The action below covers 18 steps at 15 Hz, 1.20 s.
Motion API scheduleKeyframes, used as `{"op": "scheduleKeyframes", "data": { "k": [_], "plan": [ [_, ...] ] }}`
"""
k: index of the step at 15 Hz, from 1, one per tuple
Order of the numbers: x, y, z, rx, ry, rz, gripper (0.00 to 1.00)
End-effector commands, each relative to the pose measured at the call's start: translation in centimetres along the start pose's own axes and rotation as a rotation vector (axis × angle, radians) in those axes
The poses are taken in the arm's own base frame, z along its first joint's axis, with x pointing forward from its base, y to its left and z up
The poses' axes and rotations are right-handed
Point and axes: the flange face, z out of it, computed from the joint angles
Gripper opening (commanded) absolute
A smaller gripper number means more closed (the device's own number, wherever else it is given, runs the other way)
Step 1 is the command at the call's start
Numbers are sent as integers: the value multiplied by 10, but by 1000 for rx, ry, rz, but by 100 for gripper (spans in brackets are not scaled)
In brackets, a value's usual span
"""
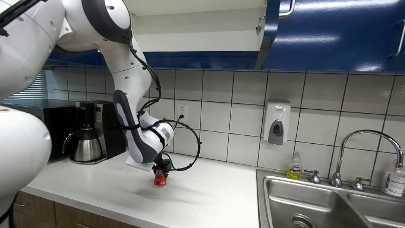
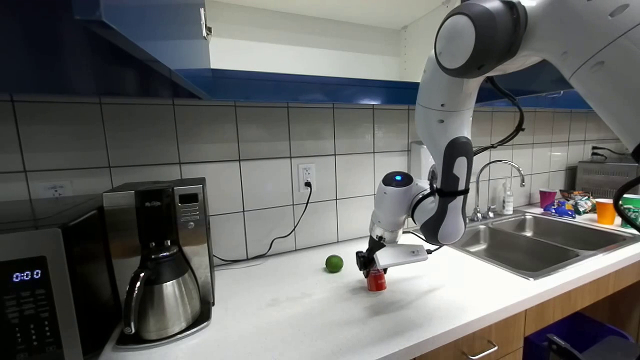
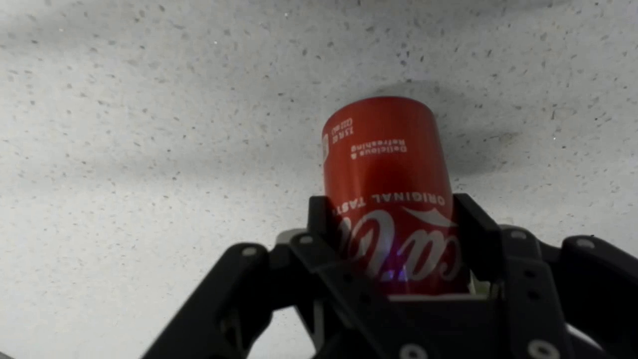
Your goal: Remove the can from the top cupboard
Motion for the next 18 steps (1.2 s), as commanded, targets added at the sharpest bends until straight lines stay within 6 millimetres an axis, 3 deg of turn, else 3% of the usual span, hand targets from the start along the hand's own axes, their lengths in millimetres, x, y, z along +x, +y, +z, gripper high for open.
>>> {"op": "scheduleKeyframes", "data": {
  "k": [1, 14, 15, 18],
  "plan": [
    [1, 0, 1, -1, 3, -1, 63],
    [4, -1, 2, -2, 10, -2, 63],
    [4, -1, 2, -2, 10, -2, 88],
    [4, -2, 2, -1, 11, -1, 99]
  ]
}}
